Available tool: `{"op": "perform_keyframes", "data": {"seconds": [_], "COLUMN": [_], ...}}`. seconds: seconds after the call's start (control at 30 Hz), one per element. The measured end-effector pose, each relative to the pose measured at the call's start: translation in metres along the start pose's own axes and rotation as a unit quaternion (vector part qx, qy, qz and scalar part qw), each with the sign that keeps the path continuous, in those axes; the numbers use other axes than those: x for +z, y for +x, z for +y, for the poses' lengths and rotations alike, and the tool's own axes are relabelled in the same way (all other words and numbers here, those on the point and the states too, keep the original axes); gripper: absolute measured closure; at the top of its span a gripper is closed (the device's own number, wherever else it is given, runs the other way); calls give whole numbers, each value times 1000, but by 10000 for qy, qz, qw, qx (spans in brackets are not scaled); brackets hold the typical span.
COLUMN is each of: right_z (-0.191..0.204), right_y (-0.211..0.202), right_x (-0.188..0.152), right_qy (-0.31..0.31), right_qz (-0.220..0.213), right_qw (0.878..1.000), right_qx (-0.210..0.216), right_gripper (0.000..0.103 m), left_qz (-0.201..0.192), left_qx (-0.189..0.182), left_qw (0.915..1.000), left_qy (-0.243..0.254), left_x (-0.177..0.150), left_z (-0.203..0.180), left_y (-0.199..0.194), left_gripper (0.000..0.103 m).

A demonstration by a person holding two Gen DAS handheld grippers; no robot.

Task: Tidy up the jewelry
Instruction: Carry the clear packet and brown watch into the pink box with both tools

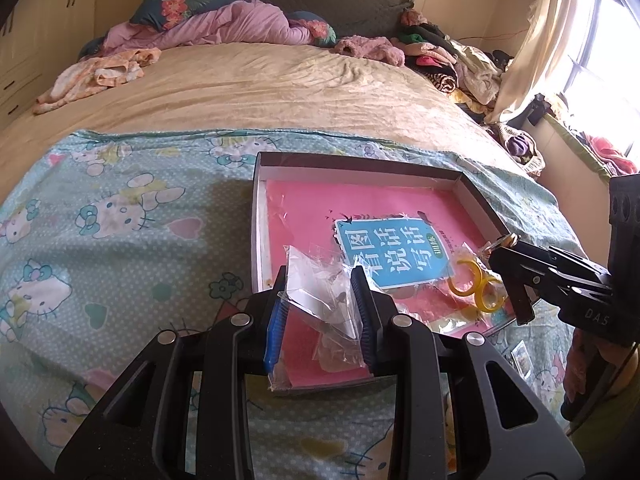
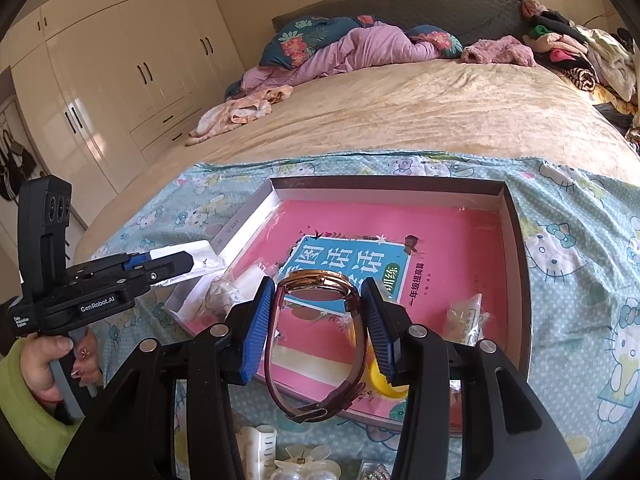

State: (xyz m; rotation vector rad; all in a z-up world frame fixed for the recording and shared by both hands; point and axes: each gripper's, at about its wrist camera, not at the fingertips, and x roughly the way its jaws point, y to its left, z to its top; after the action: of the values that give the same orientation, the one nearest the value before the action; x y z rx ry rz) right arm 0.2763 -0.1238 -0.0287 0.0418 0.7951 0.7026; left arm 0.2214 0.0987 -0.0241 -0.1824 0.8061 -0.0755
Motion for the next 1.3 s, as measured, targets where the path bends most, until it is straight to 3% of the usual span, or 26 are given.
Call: {"op": "perform_keyframes", "data": {"seconds": [0.67,1.03,1.23,1.3], "right_z": [2,0,1,0], "right_y": [39,39,27,21], "right_x": [-5,-8,-8,-8], "right_qy": [-42,60,81,122], "right_qz": [425,464,360,288], "right_qw": [9990,9988,9993,9995], "right_qx": [-128,-114,-65,-58], "right_gripper": [60,56,48,41], "left_qz": [94,103,126,131], "left_qx": [-73,-126,-169,-162], "left_qw": [9999,9999,9998,9998], "left_qy": [51,23,15,28], "left_x": [-2,-3,-6,-6], "left_z": [-3,-4,-8,-8], "left_y": [16,18,18,18], "left_gripper": [80,80,80,80]}}
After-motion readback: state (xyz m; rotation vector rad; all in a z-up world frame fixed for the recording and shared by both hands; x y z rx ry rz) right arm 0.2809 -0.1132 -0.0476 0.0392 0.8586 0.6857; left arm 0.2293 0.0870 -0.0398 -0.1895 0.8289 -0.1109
